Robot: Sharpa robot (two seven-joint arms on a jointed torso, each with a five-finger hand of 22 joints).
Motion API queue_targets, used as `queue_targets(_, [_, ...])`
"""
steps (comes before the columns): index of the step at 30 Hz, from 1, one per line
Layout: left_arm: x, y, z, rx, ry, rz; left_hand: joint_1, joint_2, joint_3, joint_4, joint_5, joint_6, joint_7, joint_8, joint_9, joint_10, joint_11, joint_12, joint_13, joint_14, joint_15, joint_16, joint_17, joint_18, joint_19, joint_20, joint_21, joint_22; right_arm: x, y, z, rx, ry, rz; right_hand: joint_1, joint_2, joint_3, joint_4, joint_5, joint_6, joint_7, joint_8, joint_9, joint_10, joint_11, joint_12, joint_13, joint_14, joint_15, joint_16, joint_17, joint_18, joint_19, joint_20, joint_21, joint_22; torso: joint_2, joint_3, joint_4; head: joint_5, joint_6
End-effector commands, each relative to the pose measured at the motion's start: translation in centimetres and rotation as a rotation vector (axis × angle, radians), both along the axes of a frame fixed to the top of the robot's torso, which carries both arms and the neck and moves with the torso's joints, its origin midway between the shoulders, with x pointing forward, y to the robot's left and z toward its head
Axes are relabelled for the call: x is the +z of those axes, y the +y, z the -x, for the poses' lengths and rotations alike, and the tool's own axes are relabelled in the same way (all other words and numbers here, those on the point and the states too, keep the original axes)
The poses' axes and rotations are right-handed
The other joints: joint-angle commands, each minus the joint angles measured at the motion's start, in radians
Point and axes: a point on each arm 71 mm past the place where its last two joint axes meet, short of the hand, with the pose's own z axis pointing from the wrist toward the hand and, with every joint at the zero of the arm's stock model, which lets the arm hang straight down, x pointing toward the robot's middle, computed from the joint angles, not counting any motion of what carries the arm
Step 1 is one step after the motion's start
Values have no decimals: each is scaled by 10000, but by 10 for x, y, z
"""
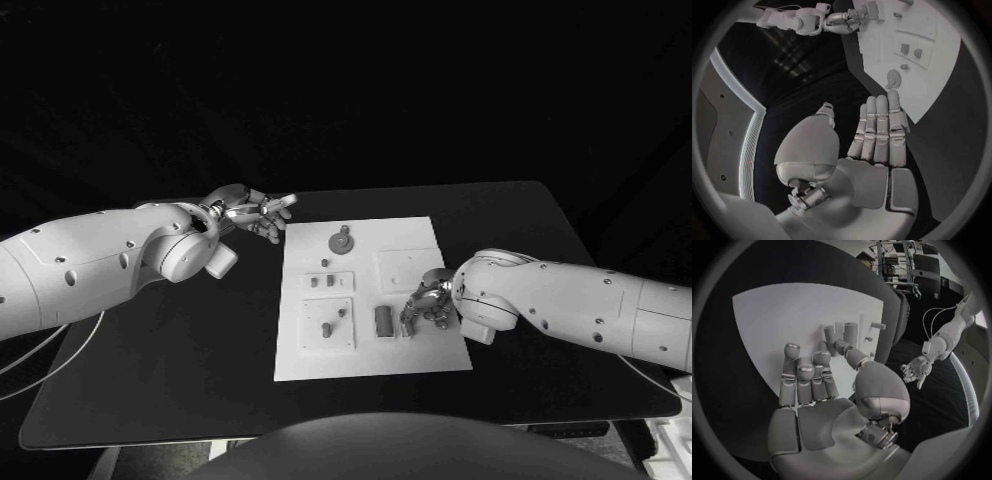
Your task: Assemble the parts on the task board
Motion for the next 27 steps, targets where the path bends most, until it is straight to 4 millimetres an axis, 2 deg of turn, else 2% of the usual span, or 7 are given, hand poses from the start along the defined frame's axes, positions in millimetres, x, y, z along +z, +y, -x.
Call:
queue_targets(1, [1,-2,0,-158,-12,30,-69,-36,57,-22,20,-85,-19,50,-17,-9,-44,-55,-7,-67,-24,64,-16,157,79,-16,-35,10,-1,1,0,235,-125,186,-47,-39,19,31,-55,-78,23,-40,-14,-37,29,-68,20,-33,-65,-42,12,71,6,10,-22,54,1,0,4,-23,1])
queue_targets(16, [1,-2,0,-155,1,23,-70,-37,62,-22,20,-87,-18,52,-19,-10,-44,-55,-7,-68,-24,65,-17,157,79,-16,-38,13,-1,3,0,279,-283,133,-154,-278,19,160,-180,-186,71,-102,-45,-89,75,-48,54,-69,-102,-46,31,71,16,13,-31,46,1,-6,-2,-4,1])
queue_targets(18, [1,-2,0,-151,2,21,-70,-36,63,-22,20,-87,-18,52,-19,-10,-44,-55,-7,-68,-24,65,-17,157,79,-16,-38,13,-1,3,0,285,-286,121,-217,-392,8,252,-345,-195,73,-108,-48,-105,82,-45,62,-81,-105,-50,34,71,15,16,-37,41,0,-6,0,-3,1])
queue_targets(19, [1,-2,0,-152,6,20,-70,-37,63,-22,20,-87,-18,52,-19,-10,-44,-55,-7,-68,-24,66,-17,157,79,-16,-38,13,-1,3,0,286,-287,118,-228,-400,12,298,-655,-197,45,-107,-47,-110,103,-43,66,-85,-108,-50,36,71,19,10,-37,39,0,-6,1,-2,1])
queue_targets(20, [1,-2,0,-151,7,20,-70,-37,63,-22,20,-87,-18,52,-20,-10,-44,-55,-7,-68,-24,66,-17,157,80,-16,-38,13,-1,3,0,286,-289,116,-234,-444,11,312,-743,-200,76,-108,-48,-114,75,-41,68,-87,-108,-50,38,71,17,8,-39,39,-1,-5,2,-4,1])
queue_targets(27, [1,-2,0,-147,10,16,-71,-38,66,-22,20,-88,-18,54,-21,-11,-44,-55,-7,-68,-24,67,-17,157,80,-16,-40,15,-1,4,1,321,-268,83,-422,-718,23,606,-990,-202,71,-113,-55,-130,79,-42,75,-100,-109,-60,42,71,4,9,-63,25,0,-7,0,-1,1])
